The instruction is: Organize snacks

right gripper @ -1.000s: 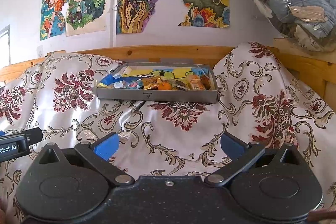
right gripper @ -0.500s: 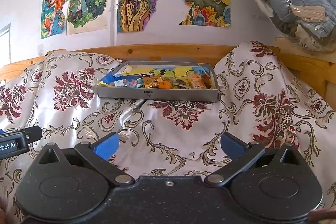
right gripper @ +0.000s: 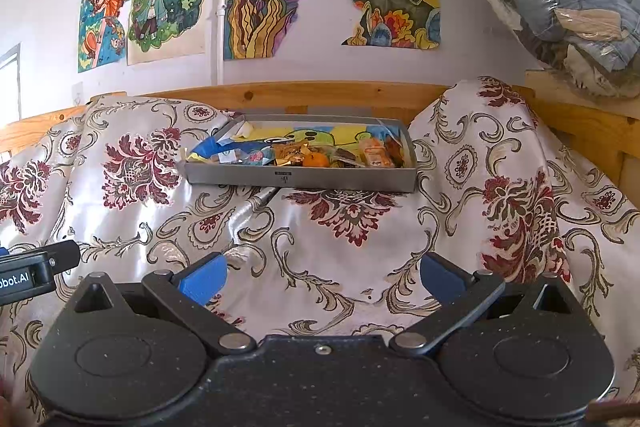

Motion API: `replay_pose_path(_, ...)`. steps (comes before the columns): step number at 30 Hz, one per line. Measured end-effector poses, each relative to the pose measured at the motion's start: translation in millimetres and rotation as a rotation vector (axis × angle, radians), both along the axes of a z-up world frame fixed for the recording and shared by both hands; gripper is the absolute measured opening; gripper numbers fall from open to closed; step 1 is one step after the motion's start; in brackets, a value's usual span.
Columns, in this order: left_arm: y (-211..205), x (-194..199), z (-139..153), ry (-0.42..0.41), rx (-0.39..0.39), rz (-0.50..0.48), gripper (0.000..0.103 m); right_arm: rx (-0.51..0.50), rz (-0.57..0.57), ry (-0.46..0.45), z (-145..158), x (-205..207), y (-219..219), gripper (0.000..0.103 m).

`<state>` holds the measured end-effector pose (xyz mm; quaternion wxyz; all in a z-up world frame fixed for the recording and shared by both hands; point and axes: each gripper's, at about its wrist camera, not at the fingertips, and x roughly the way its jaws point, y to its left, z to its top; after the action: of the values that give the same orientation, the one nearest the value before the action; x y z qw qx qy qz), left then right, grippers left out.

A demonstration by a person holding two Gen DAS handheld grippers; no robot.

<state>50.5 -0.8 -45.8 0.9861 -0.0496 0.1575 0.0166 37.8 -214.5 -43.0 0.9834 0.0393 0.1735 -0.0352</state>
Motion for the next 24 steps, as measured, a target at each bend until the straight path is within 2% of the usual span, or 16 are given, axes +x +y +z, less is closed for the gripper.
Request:
replay_pose_path(12,0,-1,-3,0.008,0.006,-0.004,0.102,0.000,0.000,0.001,0,0,0,0.102)
replay_pose_path(17,-7,3,-1,0.059,0.057,0.036,0.102,-0.001,0.001,0.003,0,1,0,0.102)
replay_pose_path(24,-14,2,-2,0.083,0.064,-0.009,0.102,-0.001,0.001,0.008,-3,-3,1,0.102)
